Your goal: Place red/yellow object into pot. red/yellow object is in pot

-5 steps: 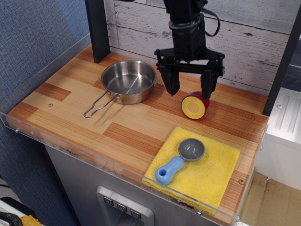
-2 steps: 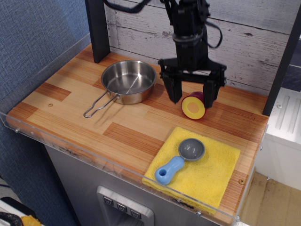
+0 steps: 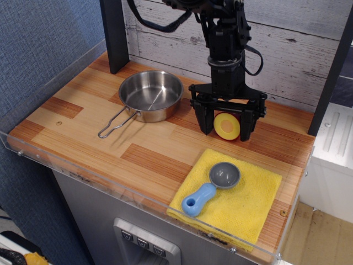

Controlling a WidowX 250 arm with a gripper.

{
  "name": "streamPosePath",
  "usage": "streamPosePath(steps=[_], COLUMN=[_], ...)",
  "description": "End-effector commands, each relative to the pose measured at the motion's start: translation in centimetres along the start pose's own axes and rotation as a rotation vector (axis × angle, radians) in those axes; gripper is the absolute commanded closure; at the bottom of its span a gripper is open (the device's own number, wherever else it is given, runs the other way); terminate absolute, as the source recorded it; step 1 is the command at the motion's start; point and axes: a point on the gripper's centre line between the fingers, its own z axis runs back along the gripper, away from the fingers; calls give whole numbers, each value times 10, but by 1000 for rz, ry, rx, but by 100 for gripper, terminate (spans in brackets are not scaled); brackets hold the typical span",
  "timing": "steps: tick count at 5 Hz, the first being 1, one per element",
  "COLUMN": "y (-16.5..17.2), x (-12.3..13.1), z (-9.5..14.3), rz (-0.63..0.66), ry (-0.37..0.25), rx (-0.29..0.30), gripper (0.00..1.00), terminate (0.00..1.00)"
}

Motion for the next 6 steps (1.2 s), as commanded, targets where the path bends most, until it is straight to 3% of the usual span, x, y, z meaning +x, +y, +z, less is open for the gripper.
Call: streamPosePath(steps=[1,2,4,5,6], y=[7,4,-3,0,3], x=[7,6,6,3,0], z=[8,9,17,29,45], rz=[18,25,-3,-4,-32], ry=[-26,-43,-67,-42,-50], rx=[-13,-13,-30,-58,-63], gripper=[0,100,100,0,0], terminate=[0,0,0,0,0])
